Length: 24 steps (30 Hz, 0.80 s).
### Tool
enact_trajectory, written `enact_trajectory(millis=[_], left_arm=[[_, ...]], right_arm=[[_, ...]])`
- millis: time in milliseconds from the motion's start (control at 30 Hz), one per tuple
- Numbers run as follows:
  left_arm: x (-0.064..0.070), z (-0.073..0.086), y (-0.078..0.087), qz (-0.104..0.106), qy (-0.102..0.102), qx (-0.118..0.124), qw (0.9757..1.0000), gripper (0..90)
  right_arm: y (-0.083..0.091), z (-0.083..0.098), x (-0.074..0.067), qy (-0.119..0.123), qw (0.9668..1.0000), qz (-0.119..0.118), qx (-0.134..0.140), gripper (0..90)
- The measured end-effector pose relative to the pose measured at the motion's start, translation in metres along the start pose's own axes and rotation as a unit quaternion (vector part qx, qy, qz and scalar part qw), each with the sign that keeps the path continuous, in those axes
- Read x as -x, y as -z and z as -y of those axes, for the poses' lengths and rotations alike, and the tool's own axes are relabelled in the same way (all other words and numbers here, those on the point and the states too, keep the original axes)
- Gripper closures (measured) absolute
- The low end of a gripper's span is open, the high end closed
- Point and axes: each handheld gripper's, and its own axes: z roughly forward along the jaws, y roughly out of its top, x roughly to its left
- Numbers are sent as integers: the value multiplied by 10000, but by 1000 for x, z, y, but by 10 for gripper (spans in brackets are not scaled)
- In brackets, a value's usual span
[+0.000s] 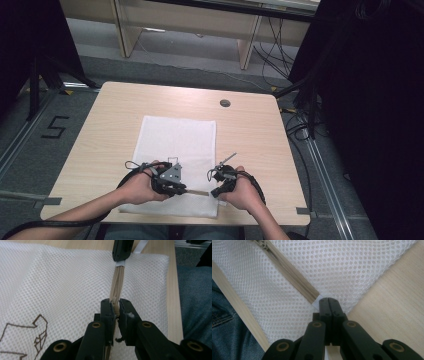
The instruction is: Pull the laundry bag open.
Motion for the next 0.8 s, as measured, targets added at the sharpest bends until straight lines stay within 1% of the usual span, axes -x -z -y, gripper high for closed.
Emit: enact_trajectory(millis=[33,100,133,167,200,267,300,333,367,400,433,467,500,533,600,633,700,733,767,800], left_arm=[[0,0,1,30,74,-24,10000,816],[-2,1,3,8,-14,-44,10000,817],[0,3,3,-17,61,-23,10000,816],[-1,3,4,36,95,7,9999,817],[-1,3,4,-2,77,-28,10000,817],[0,4,4,-7,87,2,10000,816],[0,4,5,-32,68,-31,10000,816],[-1,4,6,-14,-29,-52,10000,816],[0,5,6,-9,63,-35,10000,817],[0,5,6,-9,34,-39,10000,816],[0,6,7,-18,51,-36,10000,817],[-2,6,8,-44,-1,-45,10000,817],[-1,7,9,-21,102,-32,9999,817],[-2,8,10,-46,59,-51,10000,817],[-3,10,13,-55,78,-46,9999,817],[-3,10,13,-6,160,19,9999,817],[-1,10,12,-22,129,-3,9999,817],[-1,10,12,-27,79,-21,10000,816],[-1,10,12,-50,73,-20,10000,816],[-1,10,12,-18,91,3,10000,817]], right_arm=[[0,0,0,5,10000,-1,-7,900],[0,0,0,-26,10000,-13,-22,900],[0,0,0,6,10000,0,-4,900],[0,0,0,-4,10000,-5,-10,900],[0,0,0,1,10000,-2,-9,900],[0,0,0,-20,10000,-9,-19,900],[0,0,0,-14,10000,-7,-14,900],[0,0,0,4,10000,4,0,900],[0,0,0,-2,10000,1,-3,900],[0,0,0,3,10000,6,-3,900],[0,0,0,4,10000,-4,-5,900],[0,0,0,4,10000,-1,-6,900],[0,0,0,5,10000,-3,-4,900],[0,0,0,6,10000,0,-5,900],[0,0,0,2,10000,-4,-11,900],[0,0,0,0,10000,-3,-11,900],[0,0,1,74,10000,-4,10,900],[0,0,0,15,10000,-2,-4,900],[0,0,0,-2,10000,1,-5,900],[0,0,0,1,10000,1,-2,900]])
